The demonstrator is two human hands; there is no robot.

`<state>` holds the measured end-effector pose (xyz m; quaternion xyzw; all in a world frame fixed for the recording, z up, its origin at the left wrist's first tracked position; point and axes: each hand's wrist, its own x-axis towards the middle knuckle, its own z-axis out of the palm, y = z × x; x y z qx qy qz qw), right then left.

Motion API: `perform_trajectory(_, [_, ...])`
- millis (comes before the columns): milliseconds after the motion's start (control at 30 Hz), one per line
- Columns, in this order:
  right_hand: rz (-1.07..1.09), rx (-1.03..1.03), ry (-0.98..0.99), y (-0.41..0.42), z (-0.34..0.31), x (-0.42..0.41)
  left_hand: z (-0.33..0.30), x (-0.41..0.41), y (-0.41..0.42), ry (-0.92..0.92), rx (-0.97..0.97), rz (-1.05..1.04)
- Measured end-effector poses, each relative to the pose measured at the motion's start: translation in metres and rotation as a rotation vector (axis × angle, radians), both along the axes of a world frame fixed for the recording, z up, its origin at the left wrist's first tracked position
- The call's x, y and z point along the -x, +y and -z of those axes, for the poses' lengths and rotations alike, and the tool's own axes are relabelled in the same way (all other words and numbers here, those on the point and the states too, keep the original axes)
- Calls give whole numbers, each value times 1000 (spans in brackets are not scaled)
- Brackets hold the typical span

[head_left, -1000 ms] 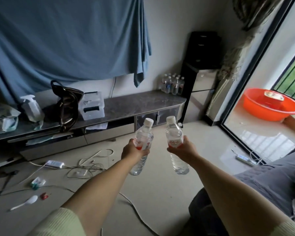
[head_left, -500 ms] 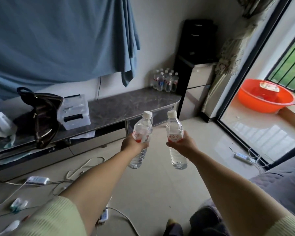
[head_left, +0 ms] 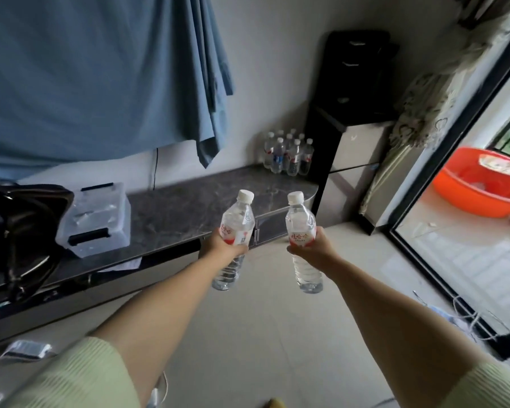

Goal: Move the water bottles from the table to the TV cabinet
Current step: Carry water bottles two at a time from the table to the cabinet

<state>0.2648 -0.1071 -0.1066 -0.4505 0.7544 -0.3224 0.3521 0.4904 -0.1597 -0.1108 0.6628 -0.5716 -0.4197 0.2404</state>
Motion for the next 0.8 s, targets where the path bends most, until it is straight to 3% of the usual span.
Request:
perform_trajectory(500, [71, -70, 182, -221, 30, 74, 35, 83, -231, 45, -88, 91])
perform_trajectory(800, [221, -50, 78, -390, 37, 82, 37, 91, -428, -26, -101, 196])
